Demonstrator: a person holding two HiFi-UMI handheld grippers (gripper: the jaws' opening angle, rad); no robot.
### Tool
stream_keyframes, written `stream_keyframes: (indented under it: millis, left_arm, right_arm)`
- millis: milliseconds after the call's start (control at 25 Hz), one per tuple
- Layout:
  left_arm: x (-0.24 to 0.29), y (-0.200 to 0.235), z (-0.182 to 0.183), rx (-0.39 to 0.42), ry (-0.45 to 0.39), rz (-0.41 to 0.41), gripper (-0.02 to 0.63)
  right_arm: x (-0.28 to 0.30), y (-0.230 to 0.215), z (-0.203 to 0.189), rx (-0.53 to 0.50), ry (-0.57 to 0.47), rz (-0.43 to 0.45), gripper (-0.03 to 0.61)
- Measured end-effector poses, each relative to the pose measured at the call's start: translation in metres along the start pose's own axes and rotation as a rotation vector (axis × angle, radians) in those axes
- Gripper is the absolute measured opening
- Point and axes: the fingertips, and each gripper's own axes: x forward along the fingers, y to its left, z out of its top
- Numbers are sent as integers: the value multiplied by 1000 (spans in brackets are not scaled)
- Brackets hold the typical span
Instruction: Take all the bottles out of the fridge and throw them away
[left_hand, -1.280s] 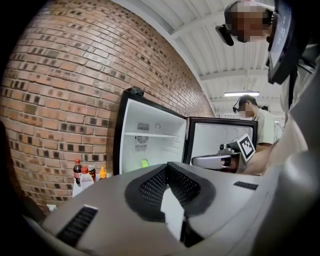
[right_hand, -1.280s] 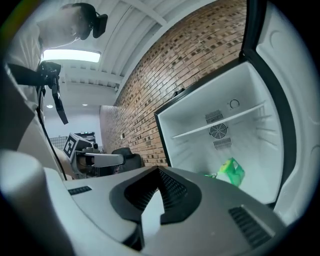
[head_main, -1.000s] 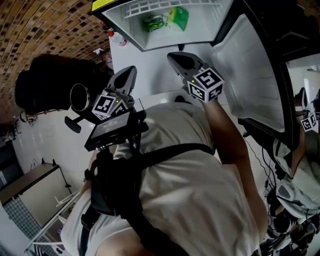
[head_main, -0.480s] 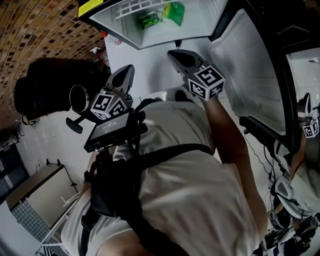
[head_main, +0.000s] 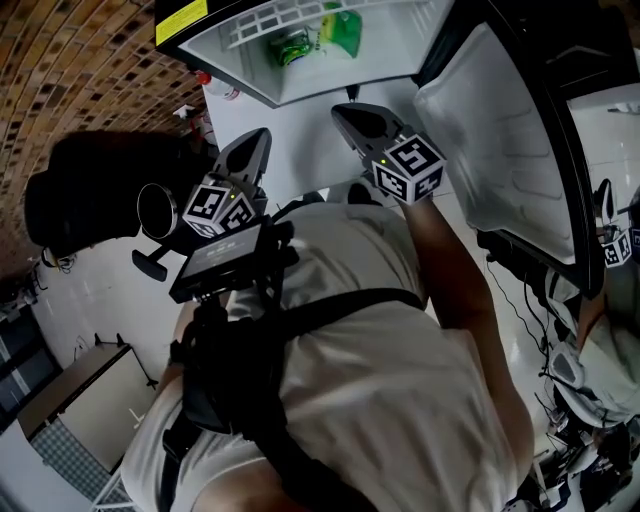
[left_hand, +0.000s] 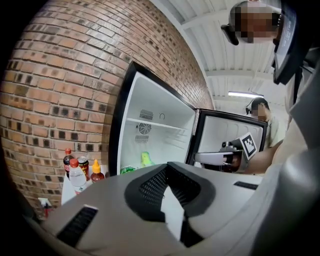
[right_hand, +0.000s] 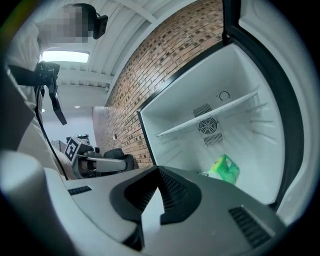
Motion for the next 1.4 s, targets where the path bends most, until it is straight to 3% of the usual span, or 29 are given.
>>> stream_keyframes:
  millis: [280, 440, 840, 1080, 1200, 1400]
  left_arm:
    - [6, 10, 0, 10, 22, -16, 14]
    - [21, 0, -1, 55, 56, -63, 14]
    - [93, -22, -17, 408, 210, -190, 3]
    - [138, -9, -40, 717, 348, -121, 12]
    - [156, 7, -47, 796, 391, -70, 19]
    - [185, 17, -39, 855, 393, -67, 108]
  right_arm:
    - [11, -4, 4, 2, -8, -13, 5]
    - [4, -8, 3, 10, -6, -38, 5]
    - [-24, -20, -3, 58, -29, -115, 5]
    - [-43, -30, -6, 85, -58, -164, 5]
    - [-54, -35, -7, 96, -68, -190, 5]
    - [-70, -36, -4, 120, -98, -218, 5]
